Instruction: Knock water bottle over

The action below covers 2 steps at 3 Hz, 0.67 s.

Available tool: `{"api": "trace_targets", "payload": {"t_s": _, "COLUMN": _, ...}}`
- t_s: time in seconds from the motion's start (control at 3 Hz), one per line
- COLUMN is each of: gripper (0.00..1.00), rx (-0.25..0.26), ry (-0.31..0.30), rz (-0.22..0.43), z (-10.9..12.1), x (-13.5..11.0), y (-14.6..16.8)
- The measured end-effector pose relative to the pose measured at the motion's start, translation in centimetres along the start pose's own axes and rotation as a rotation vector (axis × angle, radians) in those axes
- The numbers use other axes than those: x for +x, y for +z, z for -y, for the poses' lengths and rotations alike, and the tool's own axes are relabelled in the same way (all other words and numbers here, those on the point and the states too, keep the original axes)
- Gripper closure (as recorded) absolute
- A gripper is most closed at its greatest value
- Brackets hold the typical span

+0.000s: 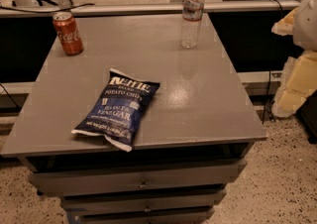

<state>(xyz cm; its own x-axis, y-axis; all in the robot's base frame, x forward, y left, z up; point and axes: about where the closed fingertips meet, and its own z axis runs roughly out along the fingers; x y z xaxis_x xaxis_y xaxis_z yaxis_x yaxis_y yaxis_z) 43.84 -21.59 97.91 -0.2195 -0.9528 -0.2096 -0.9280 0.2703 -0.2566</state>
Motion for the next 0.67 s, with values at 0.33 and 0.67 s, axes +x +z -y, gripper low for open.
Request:
{"api": "trace_targets", "payload": {"t_s": 0.33, "gripper": 0.0, "rx": 0.0, "ry": 0.0, "rz": 0.0, "z": 0.0, "x": 0.0, "y": 0.0}}
{"api": "trace_targets", "payload": {"t_s": 0.67, "gripper": 0.0, "rx": 0.023, "ry": -0.004, "rz": 0.016, "z": 0.4, "x": -0.34, "y": -0.19}}
